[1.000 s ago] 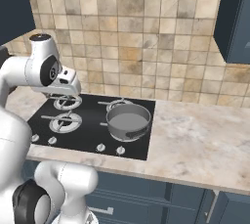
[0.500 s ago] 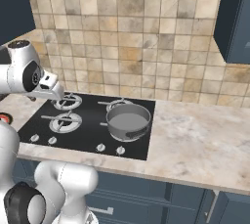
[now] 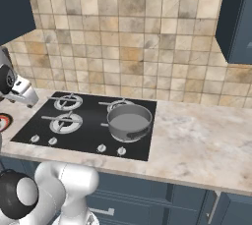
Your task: Retrieve the frozen meat and place it in the pot on a burner. Then turn the burner on.
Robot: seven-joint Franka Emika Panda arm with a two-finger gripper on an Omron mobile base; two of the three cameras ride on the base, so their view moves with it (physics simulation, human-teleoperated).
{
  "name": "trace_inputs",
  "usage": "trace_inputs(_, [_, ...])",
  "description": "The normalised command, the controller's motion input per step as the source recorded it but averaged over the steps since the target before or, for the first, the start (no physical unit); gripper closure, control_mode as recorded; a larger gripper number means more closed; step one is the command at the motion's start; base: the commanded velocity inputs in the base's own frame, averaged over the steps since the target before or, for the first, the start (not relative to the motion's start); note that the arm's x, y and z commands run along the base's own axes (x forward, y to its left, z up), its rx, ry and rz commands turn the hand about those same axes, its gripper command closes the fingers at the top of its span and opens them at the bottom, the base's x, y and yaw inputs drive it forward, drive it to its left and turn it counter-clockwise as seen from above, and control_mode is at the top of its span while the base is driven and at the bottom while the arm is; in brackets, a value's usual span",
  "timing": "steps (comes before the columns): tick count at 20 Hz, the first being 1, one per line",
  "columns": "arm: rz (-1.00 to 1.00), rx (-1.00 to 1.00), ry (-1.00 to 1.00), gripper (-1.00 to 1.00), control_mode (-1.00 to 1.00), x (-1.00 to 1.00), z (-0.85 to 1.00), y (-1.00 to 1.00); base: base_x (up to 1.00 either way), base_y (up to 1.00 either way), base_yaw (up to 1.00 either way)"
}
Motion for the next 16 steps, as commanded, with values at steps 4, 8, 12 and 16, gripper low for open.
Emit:
trace_inputs(4, [-0.12, 0.00, 0.00, -1.00, -1.00, -0.03, -0.19, 0.67, 0.00, 0.00, 0.00])
trace_inputs(8, [-0.11, 0.00, 0.00, -1.00, -1.00, -0.15, -0.23, 0.48, 0.00, 0.00, 0.00])
trace_inputs(12, [-0.09, 0.00, -0.02, -1.00, -1.00, -0.16, -0.14, 0.47, 0.00, 0.00, 0.00])
trace_inputs(16, [-0.07, 0.00, -0.03, -1.00, -1.00, -0.02, -0.06, 0.38, 0.00, 0.00, 0.00])
